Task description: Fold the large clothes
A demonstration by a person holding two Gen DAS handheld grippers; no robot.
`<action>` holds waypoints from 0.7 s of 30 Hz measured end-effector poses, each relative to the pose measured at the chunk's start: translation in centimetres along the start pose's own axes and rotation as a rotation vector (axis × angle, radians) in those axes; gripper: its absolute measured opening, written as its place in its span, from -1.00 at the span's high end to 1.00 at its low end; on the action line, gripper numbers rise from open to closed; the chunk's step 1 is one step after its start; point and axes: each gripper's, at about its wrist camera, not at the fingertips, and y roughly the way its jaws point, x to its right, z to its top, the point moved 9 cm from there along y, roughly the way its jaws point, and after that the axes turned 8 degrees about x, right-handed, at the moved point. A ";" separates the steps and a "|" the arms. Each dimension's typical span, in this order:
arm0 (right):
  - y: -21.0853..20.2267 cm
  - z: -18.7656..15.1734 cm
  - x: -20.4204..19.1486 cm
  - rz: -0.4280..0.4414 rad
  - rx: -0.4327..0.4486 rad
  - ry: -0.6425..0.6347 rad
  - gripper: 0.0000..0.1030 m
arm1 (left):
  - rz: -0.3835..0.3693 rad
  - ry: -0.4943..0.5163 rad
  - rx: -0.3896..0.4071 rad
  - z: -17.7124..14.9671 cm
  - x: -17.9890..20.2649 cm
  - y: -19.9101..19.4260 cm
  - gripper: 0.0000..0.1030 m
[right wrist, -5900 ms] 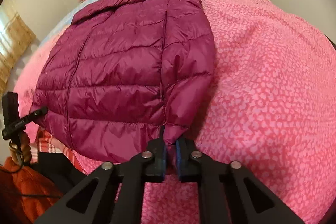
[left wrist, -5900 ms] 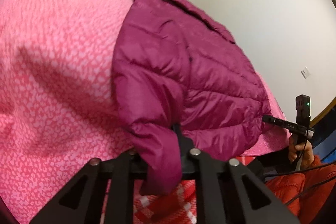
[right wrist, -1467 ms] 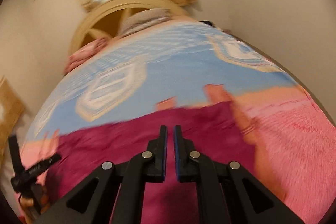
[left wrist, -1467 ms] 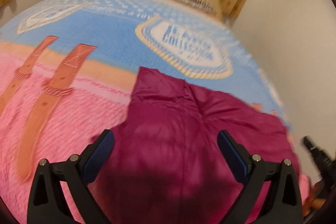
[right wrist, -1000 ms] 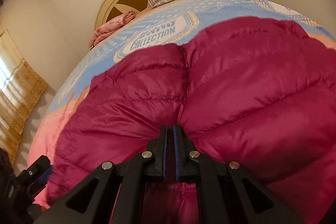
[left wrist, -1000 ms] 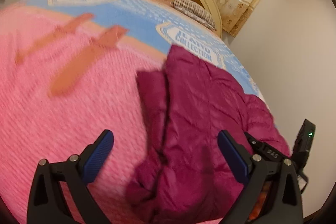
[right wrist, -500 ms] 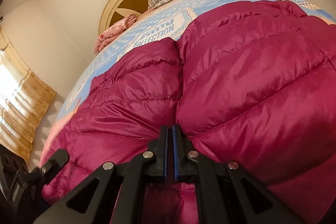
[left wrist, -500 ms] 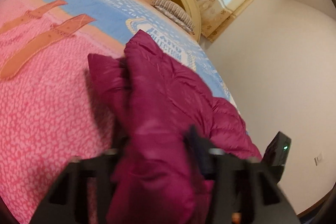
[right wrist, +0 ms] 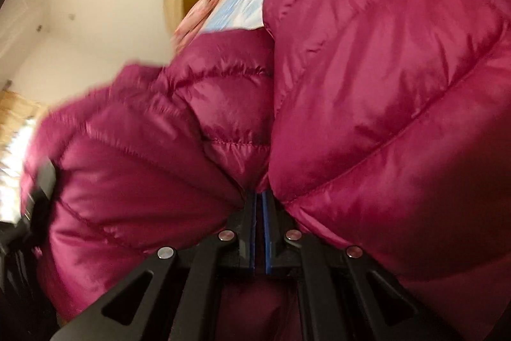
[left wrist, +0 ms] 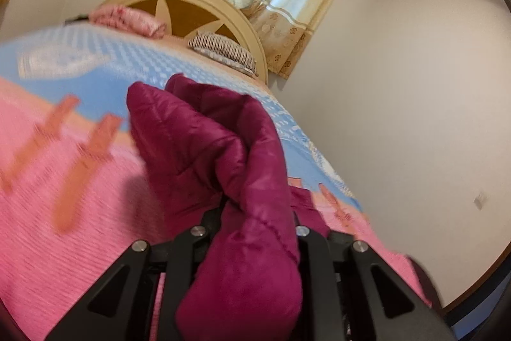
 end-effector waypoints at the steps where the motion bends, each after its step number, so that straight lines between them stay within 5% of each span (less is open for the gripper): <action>1: 0.9 -0.9 -1.0 0.037 -0.041 0.005 0.97 | 0.008 0.042 0.000 0.4 0.3 -0.3 0.60; 4: 2.0 -2.4 -3.7 0.073 -0.127 -0.072 0.97 | 0.040 0.162 -0.004 0.6 1.3 -0.9 0.60; 7: -0.1 -1.1 -4.1 0.063 -0.112 -0.138 0.92 | 0.016 0.230 -0.010 0.3 3.2 -0.4 0.60; 10: -4.9 2.0 -3.3 0.066 0.003 -0.168 0.92 | 0.001 0.315 -0.034 -1.0 5.5 0.6 0.60; 15: -14.5 7.1 1.8 -0.067 0.229 -0.229 0.91 | -0.045 0.488 -0.114 -6.1 10.8 3.0 0.60; 21: -20.1 9.0 7.4 -0.171 0.345 -0.184 0.91 | -0.073 0.615 -0.245 -13.4 13.6 5.6 0.60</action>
